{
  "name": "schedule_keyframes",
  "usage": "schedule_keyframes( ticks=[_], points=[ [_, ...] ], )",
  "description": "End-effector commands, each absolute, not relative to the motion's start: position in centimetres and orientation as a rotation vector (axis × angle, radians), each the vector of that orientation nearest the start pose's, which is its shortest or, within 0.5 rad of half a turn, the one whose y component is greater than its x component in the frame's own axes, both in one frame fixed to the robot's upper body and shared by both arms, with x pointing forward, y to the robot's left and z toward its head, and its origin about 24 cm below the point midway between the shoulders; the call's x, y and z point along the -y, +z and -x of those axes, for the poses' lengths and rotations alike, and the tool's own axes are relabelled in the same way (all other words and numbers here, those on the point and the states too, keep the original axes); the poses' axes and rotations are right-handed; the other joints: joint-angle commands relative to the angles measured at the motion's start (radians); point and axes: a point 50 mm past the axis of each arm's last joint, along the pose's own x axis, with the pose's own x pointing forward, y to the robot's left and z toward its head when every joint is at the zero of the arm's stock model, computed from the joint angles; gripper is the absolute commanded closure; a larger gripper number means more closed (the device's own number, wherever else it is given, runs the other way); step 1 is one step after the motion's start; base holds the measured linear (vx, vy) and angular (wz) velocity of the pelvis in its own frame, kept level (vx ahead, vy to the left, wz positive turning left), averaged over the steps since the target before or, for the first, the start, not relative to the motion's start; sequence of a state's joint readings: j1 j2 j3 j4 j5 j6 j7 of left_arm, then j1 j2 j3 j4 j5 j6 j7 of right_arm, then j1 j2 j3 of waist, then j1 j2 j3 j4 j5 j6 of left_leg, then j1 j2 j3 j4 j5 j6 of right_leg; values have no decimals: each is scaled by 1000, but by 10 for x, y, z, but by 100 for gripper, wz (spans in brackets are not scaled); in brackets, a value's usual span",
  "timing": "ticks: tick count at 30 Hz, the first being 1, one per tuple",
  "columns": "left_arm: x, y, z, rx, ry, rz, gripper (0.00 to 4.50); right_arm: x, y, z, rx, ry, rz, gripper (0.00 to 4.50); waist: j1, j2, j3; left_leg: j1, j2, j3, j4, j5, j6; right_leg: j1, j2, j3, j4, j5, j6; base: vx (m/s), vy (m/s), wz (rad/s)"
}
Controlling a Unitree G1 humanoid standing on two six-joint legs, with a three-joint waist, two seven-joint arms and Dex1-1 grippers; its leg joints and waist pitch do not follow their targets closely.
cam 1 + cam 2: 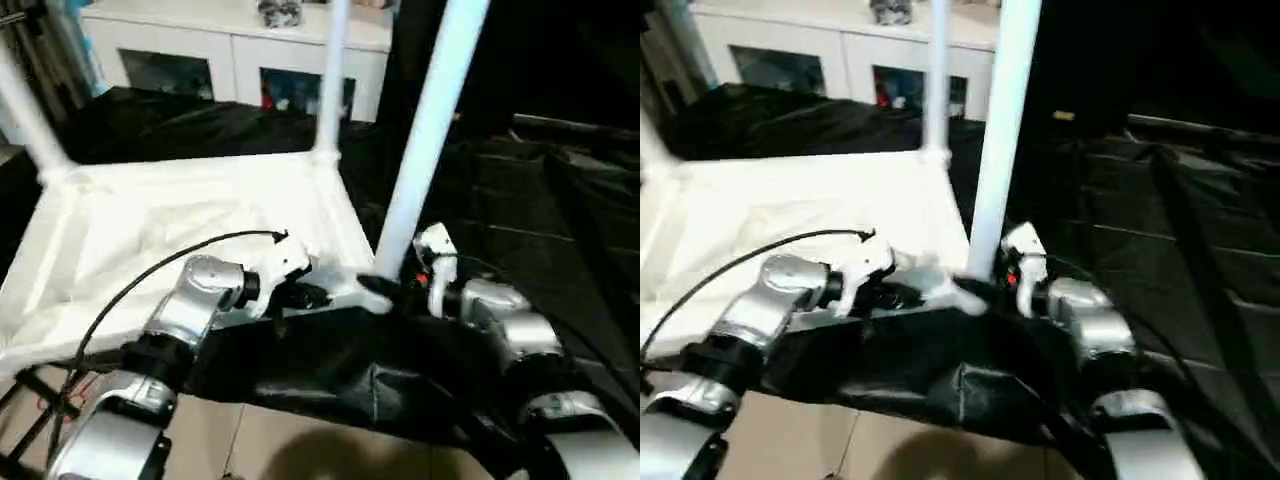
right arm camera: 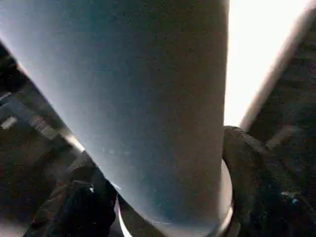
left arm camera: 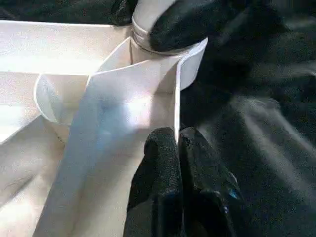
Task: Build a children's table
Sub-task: Rotate leg to tighten
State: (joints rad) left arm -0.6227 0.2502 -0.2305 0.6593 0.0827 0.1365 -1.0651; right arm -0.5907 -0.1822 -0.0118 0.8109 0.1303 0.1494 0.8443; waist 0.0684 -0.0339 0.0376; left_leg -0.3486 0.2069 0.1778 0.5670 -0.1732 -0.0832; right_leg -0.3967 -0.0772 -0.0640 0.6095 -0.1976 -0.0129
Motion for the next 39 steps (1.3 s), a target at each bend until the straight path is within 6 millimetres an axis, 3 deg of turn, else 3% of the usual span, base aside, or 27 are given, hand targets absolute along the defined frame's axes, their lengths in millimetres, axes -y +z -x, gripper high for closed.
schedule_keyframes(
  ticks=[1,5,6,9,14,20,23,25,28,31,33,39],
  points=[
    [-78,52,-328,-367,-1236,-331,450,111,-10,-316,-549,826,-62,183,-5,5,-39,8,24,-9,-72,-327,-11,30,-65,43,-102,-418,-151,0,0,0],
    [-67,50,-327,-361,-1199,-326,450,99,-16,-323,-558,647,-39,183,-18,5,-38,5,22,-12,-72,-350,-10,28,-64,41,-107,-462,-135,0,0,0],
    [-64,49,-326,-357,-1200,-320,450,94,-16,-324,-552,632,-47,148,-21,8,-37,6,22,-13,-73,-359,-14,25,-65,40,-110,-476,-129,0,0,0],
    [-60,48,-323,-352,-1217,-321,450,83,-8,-327,-500,660,-103,111,-24,7,-39,7,21,-13,-72,-374,-5,22,-64,42,-112,-473,-126,0,0,0],
    [-69,49,-324,-349,-1240,-334,450,91,2,-331,-436,723,-63,70,-25,6,-41,1,23,-11,-73,-352,10,29,-62,43,-104,-400,-146,0,0,0],
    [-86,50,-323,-354,-1290,-367,450,115,13,-326,-375,938,6,70,-16,4,-49,-7,23,-4,-65,-260,48,43,-61,46,-87,-232,-192,0,0,0],
    [-94,51,-322,-356,-1330,-391,450,127,19,-319,-364,1058,-10,70,-11,5,-57,-9,22,-2,-56,-179,71,52,-56,45,-69,-71,-236,0,0,0],
    [-98,51,-321,-357,-1351,-398,450,134,21,-315,-364,1112,-2,70,-1,5,-56,-11,25,3,-51,-138,106,55,-53,41,-57,27,-266,0,0,0],
    [-104,53,-320,-363,-1379,-395,450,145,24,-312,-375,1159,-15,70,5,5,-52,-9,28,3,-53,-167,107,53,-56,38,-63,-25,-269,0,0,0],
    [-110,53,-321,-374,-1387,-405,450,149,26,-308,-404,1220,-17,70,10,7,-49,-4,31,3,-57,-214,77,49,-59,40,-73,-137,-248,0,0,0],
    [-112,53,-321,-380,-1390,-410,450,149,25,-307,-419,1233,-14,95,13,6,-49,-3,31,3,-58,-219,64,47,-60,41,-74,-163,-239,0,0,0],
    [-115,52,-319,-395,-1418,-413,450,146,23,-305,-444,1253,9,138,20,1,-52,-6,29,3,-56,-173,61,49,-59,41,-66,-99,-241,0,0,0]
  ],
)
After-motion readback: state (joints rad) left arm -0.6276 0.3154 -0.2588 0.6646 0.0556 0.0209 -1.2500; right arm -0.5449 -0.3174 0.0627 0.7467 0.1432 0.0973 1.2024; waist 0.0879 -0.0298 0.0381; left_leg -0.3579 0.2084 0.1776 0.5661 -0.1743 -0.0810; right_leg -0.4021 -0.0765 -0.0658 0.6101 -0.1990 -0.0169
